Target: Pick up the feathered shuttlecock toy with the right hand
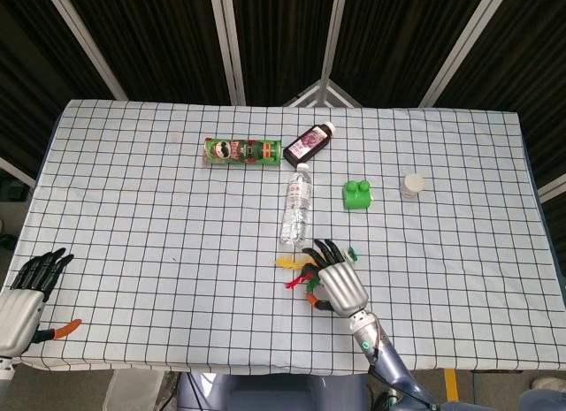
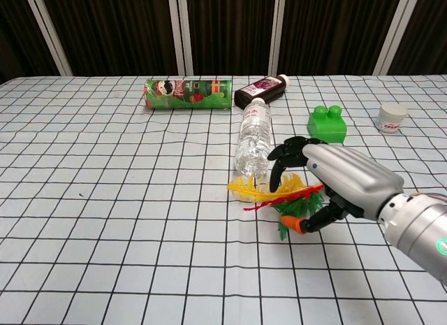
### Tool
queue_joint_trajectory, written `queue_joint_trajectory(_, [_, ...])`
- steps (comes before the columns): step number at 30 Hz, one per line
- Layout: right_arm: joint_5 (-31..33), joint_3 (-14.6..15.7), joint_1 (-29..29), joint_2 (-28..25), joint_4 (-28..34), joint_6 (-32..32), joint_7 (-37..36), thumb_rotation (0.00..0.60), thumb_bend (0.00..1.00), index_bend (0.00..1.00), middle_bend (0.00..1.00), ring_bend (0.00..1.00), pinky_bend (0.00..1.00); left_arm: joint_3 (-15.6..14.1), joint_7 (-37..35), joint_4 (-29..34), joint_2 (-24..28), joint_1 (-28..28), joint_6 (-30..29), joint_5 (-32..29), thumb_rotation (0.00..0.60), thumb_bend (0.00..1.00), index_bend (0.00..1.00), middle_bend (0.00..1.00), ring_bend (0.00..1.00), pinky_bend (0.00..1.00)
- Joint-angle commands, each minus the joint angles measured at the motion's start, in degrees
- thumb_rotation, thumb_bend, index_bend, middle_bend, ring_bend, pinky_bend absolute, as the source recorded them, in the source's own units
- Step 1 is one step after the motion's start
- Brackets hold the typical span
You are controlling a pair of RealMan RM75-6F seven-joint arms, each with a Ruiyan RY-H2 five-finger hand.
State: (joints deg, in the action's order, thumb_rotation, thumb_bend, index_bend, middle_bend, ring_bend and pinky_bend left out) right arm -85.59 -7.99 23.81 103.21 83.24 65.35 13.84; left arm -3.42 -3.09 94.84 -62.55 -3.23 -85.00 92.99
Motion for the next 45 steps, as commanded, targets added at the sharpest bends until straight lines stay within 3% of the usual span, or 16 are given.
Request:
queue_joint_trajectory(1, [0.5, -0.5, 0.7, 1.4, -1.1, 0.1, -0.3, 0.6, 0.35, 0.49, 0.21, 0.0, 0.0, 0.0, -0.1, 0.1, 0.0, 0.0, 0.1, 0.0, 0.6, 0.0, 0.0, 0.0, 0.0, 0.0])
queue_joint_trajectory(13, [2.8, -1.4, 2.3, 5.2, -4.4, -0.2, -0.6, 0.6, 0.42, 0.53, 0.22, 0.0, 0.0, 0.1, -1.1, 0.3, 0.4, -0.3, 0.6, -0.4, 0.6, 0.0, 0.0, 0.0, 0.0, 0.0])
queue_joint_trajectory(23, [3.0, -0.3, 2.3, 6.0, -4.4, 0.6, -1.2, 0.6, 0.46, 0.54, 0.22, 0.0, 0.0, 0.0, -1.1, 0.4, 0.4, -0.3, 0.6, -0.4, 0.6, 0.0, 0.0, 0.0, 0.0, 0.0])
queue_joint_trajectory(28, [3.1, 0.1, 2.3, 6.5, -4.4, 0.9, -1.1, 0.6, 0.49, 0.6, 0.23, 0.0, 0.0, 0.0, -1.0, 0.4, 0.4, -0.3, 0.6, -0.4, 0.6, 0.0, 0.0, 0.0, 0.0, 0.0])
queue_joint_trajectory(45, [3.9, -0.5, 2.4, 2.7, 0.3, 1.9, 0.4, 0.6, 0.53, 0.64, 0.24, 0.0, 0.0, -0.1, -0.7, 0.7, 0.5, -0.3, 0.9, -0.7, 0.6, 0.0, 0.0, 0.0, 0.0, 0.0])
